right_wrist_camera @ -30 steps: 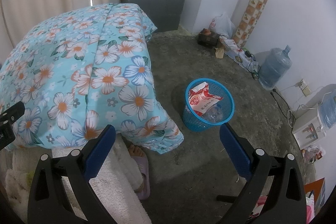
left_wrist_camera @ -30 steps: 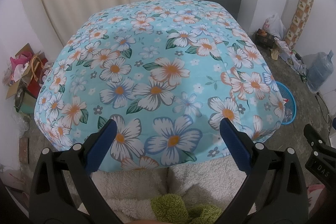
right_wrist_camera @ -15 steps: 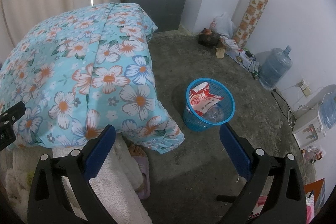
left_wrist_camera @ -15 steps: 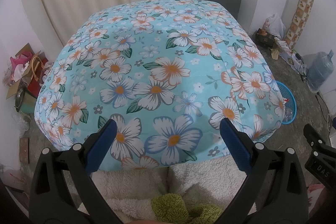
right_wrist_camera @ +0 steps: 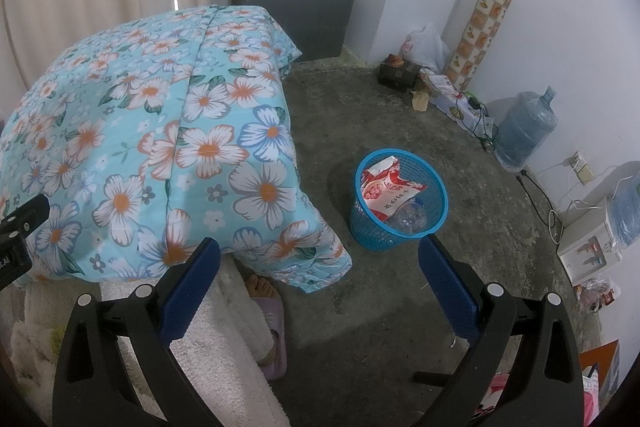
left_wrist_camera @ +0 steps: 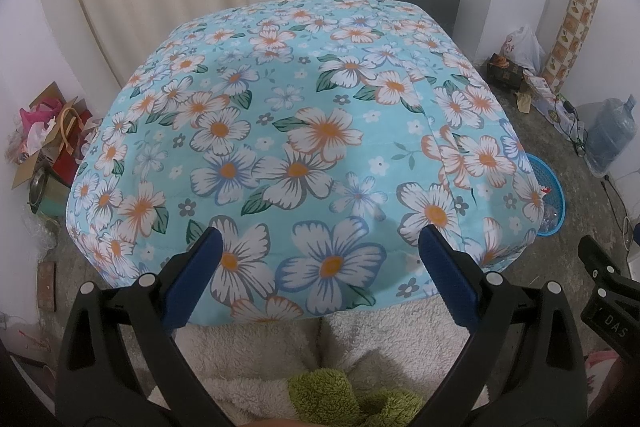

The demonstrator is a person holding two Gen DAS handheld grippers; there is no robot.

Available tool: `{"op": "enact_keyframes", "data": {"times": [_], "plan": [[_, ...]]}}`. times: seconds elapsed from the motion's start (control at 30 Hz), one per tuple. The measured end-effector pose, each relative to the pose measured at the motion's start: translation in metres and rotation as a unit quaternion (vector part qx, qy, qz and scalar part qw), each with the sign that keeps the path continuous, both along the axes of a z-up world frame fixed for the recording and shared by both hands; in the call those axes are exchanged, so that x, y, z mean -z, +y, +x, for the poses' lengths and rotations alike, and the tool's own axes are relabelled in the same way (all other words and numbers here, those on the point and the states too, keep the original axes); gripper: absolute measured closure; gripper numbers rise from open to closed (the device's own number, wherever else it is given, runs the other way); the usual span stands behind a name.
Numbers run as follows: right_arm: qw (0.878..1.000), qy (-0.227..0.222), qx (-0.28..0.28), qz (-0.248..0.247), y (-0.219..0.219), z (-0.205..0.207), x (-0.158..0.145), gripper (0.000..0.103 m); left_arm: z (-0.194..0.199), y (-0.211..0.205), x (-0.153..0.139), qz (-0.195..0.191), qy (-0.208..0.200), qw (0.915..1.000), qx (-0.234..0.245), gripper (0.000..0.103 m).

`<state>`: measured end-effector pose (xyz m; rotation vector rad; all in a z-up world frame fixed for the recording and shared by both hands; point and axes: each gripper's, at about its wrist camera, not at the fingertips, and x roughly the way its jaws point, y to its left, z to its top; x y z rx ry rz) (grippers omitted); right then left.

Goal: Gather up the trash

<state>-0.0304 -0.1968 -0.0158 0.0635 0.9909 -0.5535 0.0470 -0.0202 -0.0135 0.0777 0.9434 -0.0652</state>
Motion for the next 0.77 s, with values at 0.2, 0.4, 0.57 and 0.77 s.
{"op": "enact_keyframes", "data": {"times": [0.2,0.4,0.57,0.77], "plan": [[1.0,0.0,-0.001,0.0,0.0,-0.0001,-0.0002,0.007,-0.0001,-0.0002,0.0001,0.0,0.0,1.0,0.0,0.009],[1.0,0.0,0.0,0.0,0.0002,-0.0002,-0.001,0.007,0.0001,0.0004,-0.0002,0.0,0.0,1.0,0.0,0.009],[1.0,0.0,0.0,0.0,0.0002,-0.0001,0.0,0.007,0.0001,0.0003,-0.0001,0.0,0.0,1.0,0.001,0.009],[1.0,0.0,-0.001,0.0,0.0003,-0.0002,0.0,0.007,-0.0004,0.0018,0.0,0.0,0.001,1.0,0.0,0.009]]}}
